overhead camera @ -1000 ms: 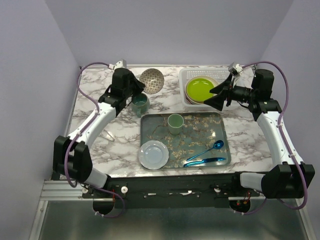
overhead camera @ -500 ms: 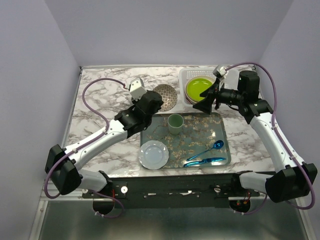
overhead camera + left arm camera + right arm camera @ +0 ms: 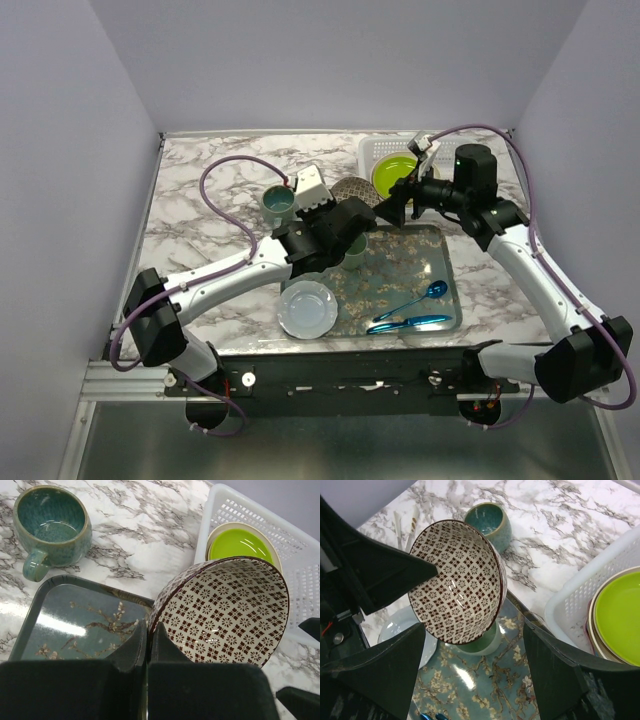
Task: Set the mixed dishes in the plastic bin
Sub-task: Pick up the bowl from the center of the board, then place the bowl in the plastic bin.
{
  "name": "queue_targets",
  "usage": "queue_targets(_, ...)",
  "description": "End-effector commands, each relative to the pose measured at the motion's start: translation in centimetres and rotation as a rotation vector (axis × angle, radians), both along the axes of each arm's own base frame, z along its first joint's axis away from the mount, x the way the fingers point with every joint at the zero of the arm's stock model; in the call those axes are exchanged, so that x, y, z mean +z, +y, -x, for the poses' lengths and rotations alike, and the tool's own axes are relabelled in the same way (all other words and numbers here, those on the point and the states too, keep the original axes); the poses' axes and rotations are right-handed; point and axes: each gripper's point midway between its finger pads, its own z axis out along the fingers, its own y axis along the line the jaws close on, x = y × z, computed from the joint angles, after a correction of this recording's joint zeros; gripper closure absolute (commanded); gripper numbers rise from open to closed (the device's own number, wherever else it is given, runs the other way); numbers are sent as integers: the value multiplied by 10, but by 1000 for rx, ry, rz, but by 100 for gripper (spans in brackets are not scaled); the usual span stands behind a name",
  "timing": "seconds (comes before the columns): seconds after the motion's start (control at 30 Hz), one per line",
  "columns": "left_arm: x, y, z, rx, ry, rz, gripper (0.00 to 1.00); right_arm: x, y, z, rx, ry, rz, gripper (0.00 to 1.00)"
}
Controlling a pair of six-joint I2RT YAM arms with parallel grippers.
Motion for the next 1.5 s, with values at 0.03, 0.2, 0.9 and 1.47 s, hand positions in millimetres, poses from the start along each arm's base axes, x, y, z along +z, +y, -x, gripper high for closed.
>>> queue_targets(0.03, 29, -3, -4, 97, -101, 49, 100, -12, -4, -17, -114, 27, -1, 17)
queue_targets(0.2, 29, -10, -1, 98, -115, 31, 100, -18, -3, -21, -127, 47, 0, 27)
queue_targets(0.9, 32, -30, 13, -58, -120, -12, 44, -23, -8, -29, -164, 88, -7, 100)
queue_targets(1.47, 66, 59, 54, -526, -272, -71, 1, -30, -71, -75, -345, 120, -16, 100)
